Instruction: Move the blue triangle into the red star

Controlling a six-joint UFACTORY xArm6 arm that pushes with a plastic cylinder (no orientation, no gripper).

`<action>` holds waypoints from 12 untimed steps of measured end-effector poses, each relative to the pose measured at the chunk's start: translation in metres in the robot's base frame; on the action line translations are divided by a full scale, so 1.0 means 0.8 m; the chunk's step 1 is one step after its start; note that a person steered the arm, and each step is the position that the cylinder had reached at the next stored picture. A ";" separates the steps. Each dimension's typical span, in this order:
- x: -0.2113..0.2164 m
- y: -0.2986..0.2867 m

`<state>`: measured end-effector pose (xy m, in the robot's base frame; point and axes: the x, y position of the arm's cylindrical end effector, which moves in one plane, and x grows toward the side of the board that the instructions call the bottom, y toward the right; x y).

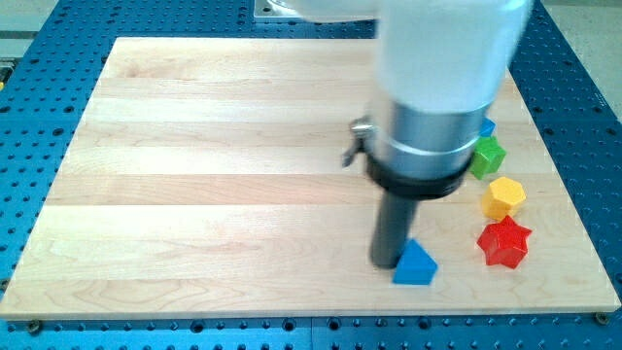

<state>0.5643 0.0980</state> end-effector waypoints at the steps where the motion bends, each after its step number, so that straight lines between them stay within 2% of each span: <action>1: -0.010 0.019; 3: -0.017 -0.007; 4: 0.001 -0.056; 5: 0.039 -0.055; 7: 0.039 0.030; 8: 0.039 0.045; 11: -0.042 0.020; 12: -0.054 0.044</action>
<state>0.5215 0.1331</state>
